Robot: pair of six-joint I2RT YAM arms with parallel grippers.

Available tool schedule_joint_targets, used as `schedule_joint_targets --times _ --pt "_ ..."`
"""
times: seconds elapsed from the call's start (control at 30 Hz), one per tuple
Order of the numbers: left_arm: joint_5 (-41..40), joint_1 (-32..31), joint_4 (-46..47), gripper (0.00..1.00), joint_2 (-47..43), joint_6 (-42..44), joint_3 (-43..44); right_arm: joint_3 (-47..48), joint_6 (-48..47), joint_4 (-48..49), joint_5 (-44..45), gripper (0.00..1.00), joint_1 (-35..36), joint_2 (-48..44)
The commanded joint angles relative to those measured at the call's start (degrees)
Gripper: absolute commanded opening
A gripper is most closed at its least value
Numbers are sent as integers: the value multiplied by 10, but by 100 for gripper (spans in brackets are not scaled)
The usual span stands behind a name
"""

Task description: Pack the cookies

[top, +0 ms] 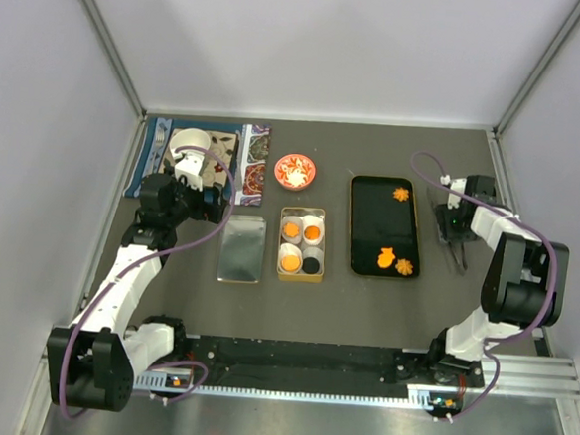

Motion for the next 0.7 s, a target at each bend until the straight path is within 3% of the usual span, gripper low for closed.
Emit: schedule_joint_targets --times 0.0,0.67 --pt "4 0 12 99 -15 -5 3 -3 -8 -7 -8 54 -8 2" --pt "6 0 12 99 -15 -4 3 1 -25 -45 -25 63 -8 15"
